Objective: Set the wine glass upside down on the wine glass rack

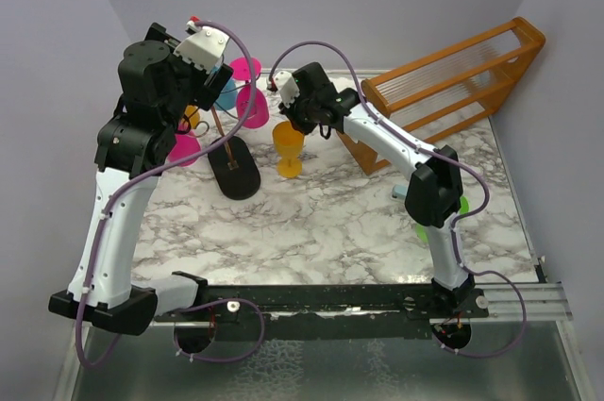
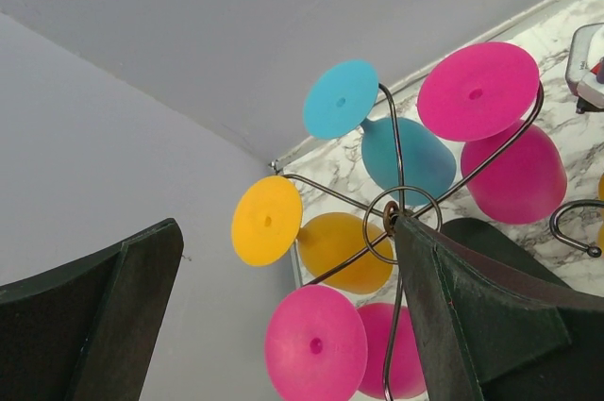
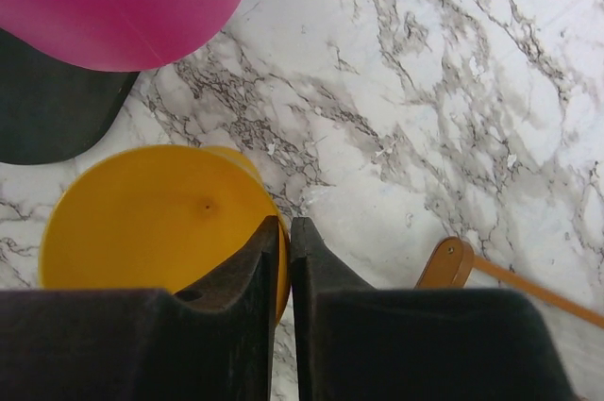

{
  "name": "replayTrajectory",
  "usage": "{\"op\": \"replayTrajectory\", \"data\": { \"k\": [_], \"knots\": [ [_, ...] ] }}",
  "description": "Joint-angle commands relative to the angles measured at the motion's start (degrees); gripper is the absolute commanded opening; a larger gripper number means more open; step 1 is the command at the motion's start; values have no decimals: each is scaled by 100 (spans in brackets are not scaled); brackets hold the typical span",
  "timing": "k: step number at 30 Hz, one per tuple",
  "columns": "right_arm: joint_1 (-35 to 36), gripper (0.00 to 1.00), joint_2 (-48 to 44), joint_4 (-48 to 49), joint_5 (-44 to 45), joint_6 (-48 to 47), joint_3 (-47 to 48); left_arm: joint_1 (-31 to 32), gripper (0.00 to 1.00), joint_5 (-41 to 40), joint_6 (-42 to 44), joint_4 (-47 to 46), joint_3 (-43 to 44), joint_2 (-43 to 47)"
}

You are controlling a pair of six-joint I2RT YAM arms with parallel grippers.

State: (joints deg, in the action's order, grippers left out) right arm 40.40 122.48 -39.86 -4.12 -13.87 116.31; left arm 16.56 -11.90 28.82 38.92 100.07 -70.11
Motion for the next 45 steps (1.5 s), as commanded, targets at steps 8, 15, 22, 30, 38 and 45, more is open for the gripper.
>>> {"op": "replayTrajectory", "data": {
  "k": [8,15,22,30,38,45],
  "knots": [
    [-134,1,-585,-125,-17,-296,-19,-25,99,111,-224,-50,441,-436],
    [-267,1,-1847,-31,-434,-876,-1070,-21,99,542,-826,-174,696,-842],
    [-512,1,-2824,-232,-1164,-1118,-1197,-29,99,1245,-1521,-291,852,-1169],
    [-681,1,-3402,22,-1354,-863,-684,-28,99,2260,-2835,-597,1042,-1385],
    [-890,1,-3450,465,-810,-402,151,-49,94,3431,-3963,-863,1486,-1845],
    [-1207,1,-3504,472,-723,258,675,-126,86,4656,-5076,-1526,1739,-2339]
  ]
}}
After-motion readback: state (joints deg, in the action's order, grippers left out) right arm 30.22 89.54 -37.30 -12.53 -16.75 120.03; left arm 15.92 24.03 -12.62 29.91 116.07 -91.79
